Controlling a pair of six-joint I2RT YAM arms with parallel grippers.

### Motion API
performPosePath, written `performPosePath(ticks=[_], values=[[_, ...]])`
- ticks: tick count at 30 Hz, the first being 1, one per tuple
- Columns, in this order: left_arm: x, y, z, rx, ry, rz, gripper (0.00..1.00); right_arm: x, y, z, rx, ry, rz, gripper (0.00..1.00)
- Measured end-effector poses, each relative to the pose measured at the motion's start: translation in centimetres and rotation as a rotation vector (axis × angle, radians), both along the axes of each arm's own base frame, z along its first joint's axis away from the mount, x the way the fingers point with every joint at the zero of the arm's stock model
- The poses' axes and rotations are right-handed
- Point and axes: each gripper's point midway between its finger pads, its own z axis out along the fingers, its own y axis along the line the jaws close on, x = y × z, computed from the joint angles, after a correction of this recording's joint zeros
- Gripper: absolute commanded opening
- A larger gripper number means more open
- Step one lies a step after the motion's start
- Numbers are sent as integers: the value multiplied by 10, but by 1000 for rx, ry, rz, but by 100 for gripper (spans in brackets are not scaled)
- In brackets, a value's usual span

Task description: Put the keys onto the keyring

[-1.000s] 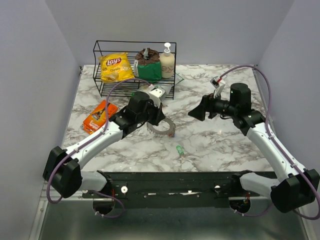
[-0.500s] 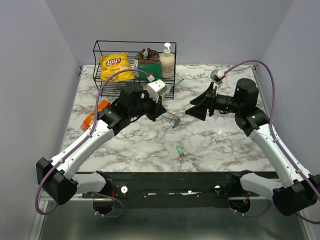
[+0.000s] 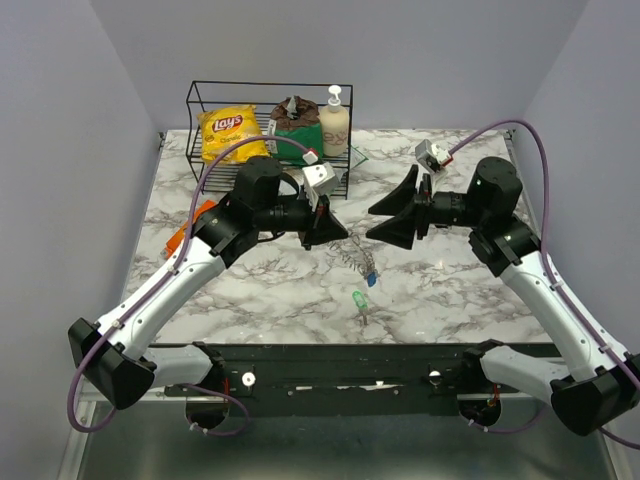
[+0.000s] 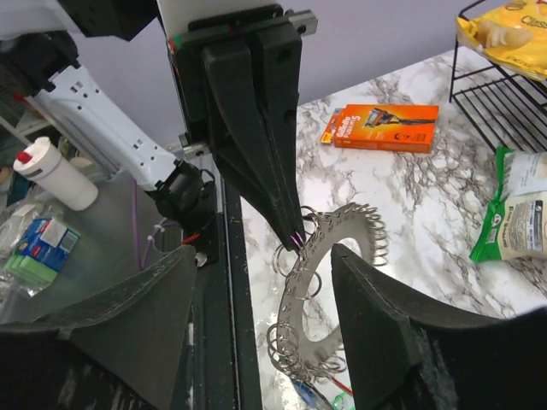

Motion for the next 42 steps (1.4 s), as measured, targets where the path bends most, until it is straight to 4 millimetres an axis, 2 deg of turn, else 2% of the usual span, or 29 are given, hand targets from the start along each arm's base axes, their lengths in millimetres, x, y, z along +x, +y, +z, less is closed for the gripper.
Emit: performPosePath(ticks=[4, 7, 14, 17, 34, 42], values=[[-12, -5, 20, -48, -11, -74, 0, -8, 6, -1, -2, -8, 40, 68], [-19, -8, 28, -65, -18, -110, 0, -9, 7, -2, -5, -13, 50, 66], [-29, -12, 28, -68, -9, -150, 0, -8, 9, -5, -9, -15, 58, 62], [-31, -13, 28, -69, -3, -153, 0, -9, 10, -6, -10, -12, 69, 57], [-35, -18, 33, -89, 10, -159, 0, -6, 11, -18, -32, 7, 79, 56], [-35, -19, 35, -97, 5, -159, 0, -7, 11, -24, -44, 18, 89, 40]])
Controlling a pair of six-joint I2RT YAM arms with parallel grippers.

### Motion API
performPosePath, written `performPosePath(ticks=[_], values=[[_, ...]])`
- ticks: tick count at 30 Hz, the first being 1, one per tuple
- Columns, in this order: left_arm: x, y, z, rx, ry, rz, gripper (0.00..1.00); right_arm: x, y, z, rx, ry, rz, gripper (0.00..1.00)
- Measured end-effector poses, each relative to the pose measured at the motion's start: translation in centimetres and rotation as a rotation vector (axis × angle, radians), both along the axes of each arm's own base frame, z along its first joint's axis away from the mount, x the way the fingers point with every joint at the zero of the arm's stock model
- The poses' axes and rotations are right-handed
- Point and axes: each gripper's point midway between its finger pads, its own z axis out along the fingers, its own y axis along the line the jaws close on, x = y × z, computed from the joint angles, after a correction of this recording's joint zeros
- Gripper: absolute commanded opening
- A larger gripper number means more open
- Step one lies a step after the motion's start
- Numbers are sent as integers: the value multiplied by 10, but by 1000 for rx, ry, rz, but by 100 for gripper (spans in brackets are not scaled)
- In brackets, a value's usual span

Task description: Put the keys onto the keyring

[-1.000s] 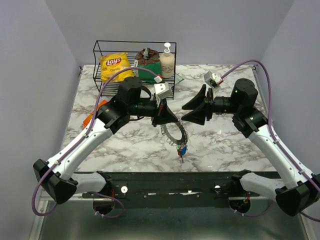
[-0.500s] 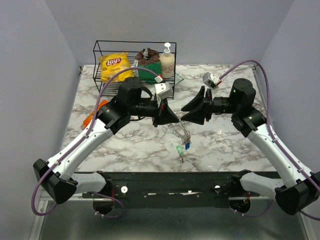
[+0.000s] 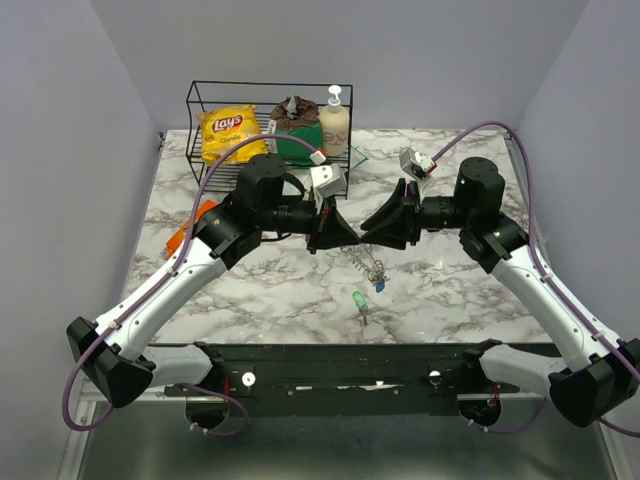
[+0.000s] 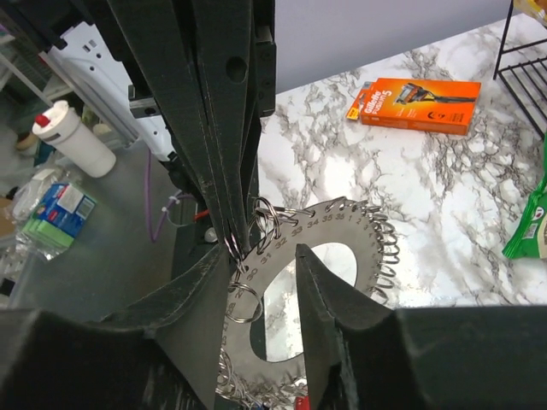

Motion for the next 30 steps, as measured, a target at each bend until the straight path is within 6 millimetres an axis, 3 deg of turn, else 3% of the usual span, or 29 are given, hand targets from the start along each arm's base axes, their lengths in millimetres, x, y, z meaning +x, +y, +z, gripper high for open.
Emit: performPosePath(ticks=[6, 11, 24, 30], values=[[1, 0, 0, 1, -1, 5, 0, -4, 0, 0, 1, -2, 20, 12], [1, 0, 0, 2, 3, 9, 0, -7, 0, 0, 3, -4, 34, 1], [0, -2, 2, -9, 7, 7, 0, -15, -3, 3, 11, -38, 49, 1], [0, -3, 0, -11, 5, 7, 23, -16, -4, 2, 10, -44, 50, 1]])
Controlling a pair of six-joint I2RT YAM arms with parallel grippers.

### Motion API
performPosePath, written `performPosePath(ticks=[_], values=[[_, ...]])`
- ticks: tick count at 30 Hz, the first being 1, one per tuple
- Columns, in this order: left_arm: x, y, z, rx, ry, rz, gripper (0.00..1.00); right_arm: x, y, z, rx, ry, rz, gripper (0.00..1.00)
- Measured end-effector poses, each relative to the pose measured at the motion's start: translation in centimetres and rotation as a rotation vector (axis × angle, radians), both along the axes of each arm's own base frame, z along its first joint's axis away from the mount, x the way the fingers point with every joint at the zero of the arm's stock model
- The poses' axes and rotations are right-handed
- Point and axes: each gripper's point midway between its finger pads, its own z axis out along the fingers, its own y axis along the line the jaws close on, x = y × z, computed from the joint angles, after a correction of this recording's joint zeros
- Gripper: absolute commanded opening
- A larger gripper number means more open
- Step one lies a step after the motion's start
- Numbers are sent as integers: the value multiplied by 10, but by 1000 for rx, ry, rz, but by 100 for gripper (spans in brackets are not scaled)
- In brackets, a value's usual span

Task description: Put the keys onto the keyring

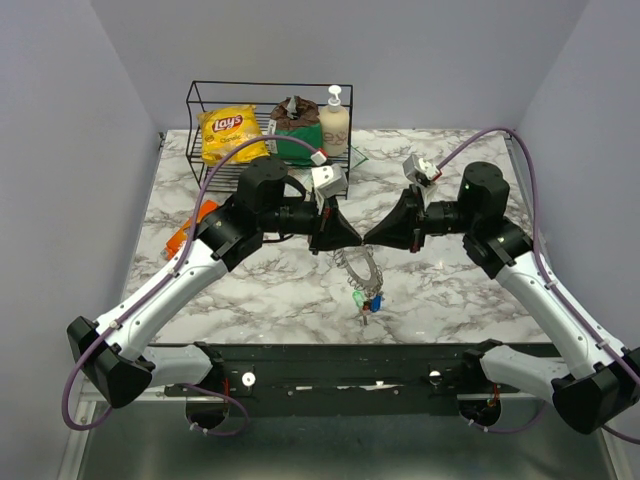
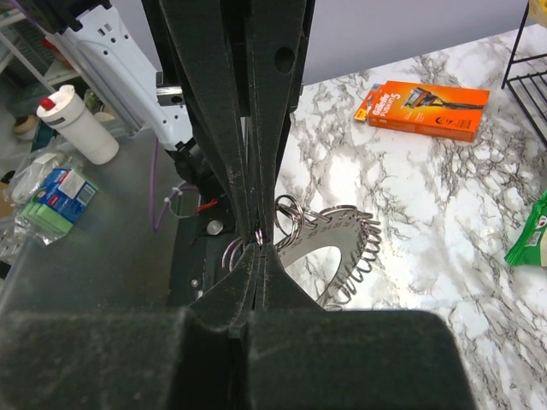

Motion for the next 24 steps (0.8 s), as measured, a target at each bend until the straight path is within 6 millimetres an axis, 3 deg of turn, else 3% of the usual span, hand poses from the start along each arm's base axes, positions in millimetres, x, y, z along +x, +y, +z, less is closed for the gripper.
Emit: performPosePath(ticks=[1, 4, 10, 24], values=[[0, 0, 0, -3, -2, 2, 32, 0, 0, -1, -1, 3, 0, 1], [2, -1, 4, -18, -17, 7, 46, 0, 0, -2, -5, 10, 0, 1], [2, 4, 14, -53, -61, 40, 60, 1, 1, -5, -9, 28, 1, 1], [6, 18, 30, -71, -140, 108, 57, -3, 0, 3, 7, 25, -1, 1]])
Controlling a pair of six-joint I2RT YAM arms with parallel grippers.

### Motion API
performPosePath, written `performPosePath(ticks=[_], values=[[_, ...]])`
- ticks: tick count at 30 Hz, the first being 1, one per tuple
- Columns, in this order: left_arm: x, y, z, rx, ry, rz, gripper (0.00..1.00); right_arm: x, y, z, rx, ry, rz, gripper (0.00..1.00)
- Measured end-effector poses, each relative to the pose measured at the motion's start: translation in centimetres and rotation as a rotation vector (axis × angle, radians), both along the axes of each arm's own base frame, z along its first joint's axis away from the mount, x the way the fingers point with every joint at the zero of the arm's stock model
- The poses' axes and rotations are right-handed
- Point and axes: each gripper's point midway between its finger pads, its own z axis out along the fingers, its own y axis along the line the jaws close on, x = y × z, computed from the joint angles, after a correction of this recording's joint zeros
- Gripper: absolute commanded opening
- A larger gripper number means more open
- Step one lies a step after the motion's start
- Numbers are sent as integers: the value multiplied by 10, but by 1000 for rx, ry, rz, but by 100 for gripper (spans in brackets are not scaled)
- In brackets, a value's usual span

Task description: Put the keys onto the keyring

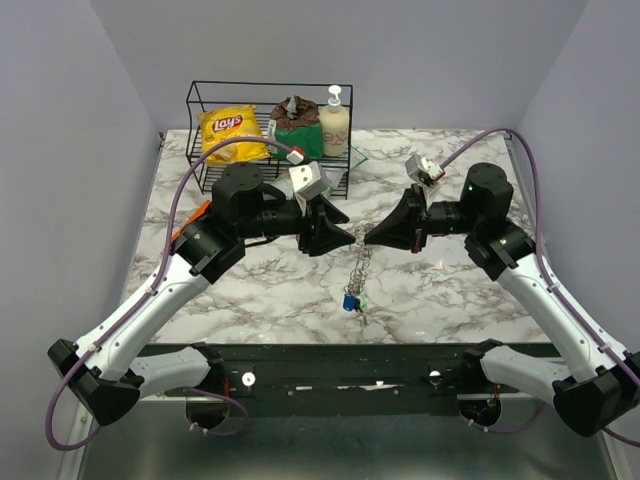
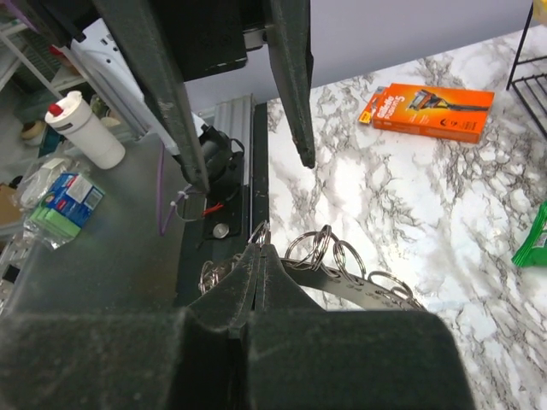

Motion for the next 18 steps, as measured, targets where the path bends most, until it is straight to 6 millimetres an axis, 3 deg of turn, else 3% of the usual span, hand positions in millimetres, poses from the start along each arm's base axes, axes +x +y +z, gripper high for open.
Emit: performPosePath(ticks=[10, 18], values=[[-9, 11, 10, -18, -41, -46, 51, -18, -5, 38, 101, -108, 28, 1], [-22, 8, 23, -69, -66, -137, 45, -24, -5, 46, 122, -112, 55, 1]])
